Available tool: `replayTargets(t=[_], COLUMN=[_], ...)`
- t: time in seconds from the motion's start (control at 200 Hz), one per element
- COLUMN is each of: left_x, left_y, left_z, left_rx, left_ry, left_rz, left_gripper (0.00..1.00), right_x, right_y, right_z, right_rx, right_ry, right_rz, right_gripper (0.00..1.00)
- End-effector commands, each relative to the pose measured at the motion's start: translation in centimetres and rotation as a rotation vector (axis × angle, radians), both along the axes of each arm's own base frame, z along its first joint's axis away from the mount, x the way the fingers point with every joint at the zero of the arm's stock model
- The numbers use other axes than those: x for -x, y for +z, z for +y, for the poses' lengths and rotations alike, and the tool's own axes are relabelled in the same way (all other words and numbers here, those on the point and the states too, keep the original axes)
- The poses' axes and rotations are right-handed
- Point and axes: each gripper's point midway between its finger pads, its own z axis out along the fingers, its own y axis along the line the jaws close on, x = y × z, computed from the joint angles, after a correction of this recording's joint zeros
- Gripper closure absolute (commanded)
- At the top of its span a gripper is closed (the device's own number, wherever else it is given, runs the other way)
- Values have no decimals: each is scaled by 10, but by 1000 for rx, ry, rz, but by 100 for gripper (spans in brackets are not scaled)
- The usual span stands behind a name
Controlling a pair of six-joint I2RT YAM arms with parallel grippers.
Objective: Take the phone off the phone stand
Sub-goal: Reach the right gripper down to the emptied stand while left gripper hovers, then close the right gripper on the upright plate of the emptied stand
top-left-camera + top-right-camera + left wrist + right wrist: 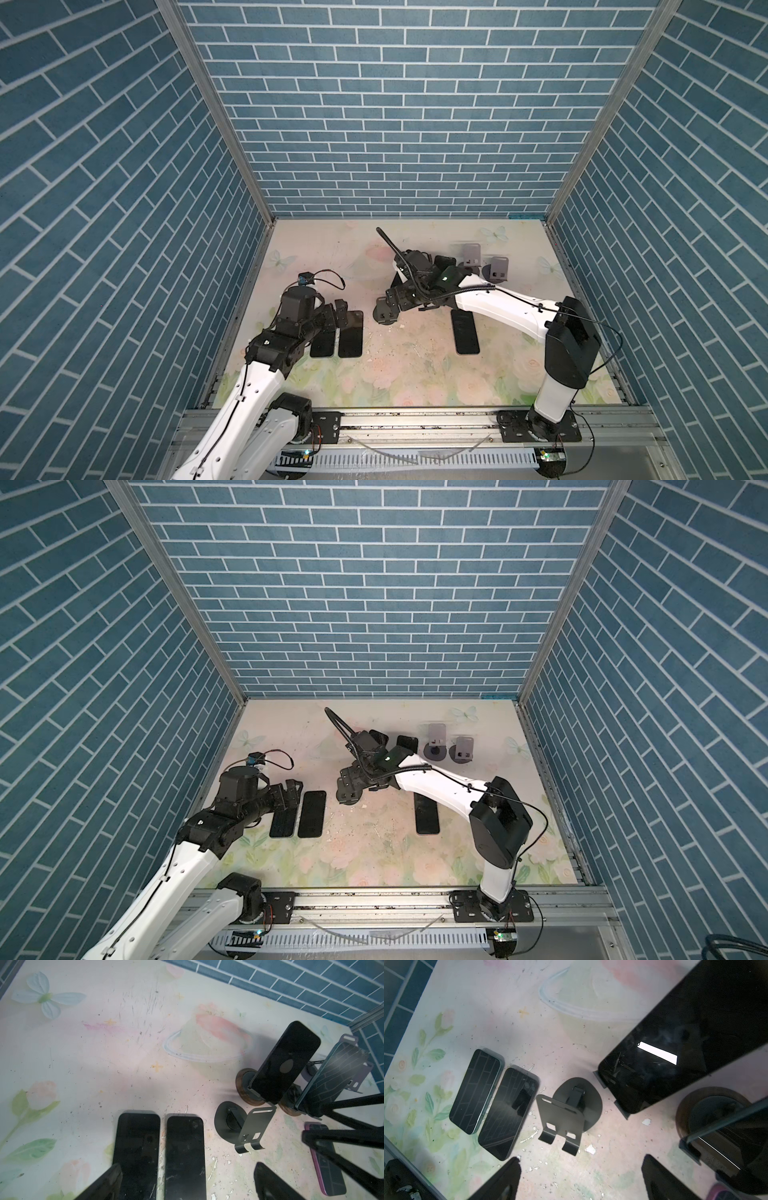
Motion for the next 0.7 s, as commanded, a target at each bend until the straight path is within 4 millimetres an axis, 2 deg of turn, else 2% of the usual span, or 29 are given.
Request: replayTargets(t=[0.0,0.24,0.695], left_x=[0,3,2], left_y=[4,6,-7], left_z=[5,10,11], left_rx=[13,15,2], left_ry=[43,63,65], left_rz=[-42,-64,-53], left_gripper=[0,0,0], right_x=[-3,-5,-13], right_y=[4,-17,-53], right_z=[20,30,41], right_rx=[-32,42,99], right_ry=[-45,-95,-178], right_rz=[-3,-17,-6], right_gripper=[8,8,12])
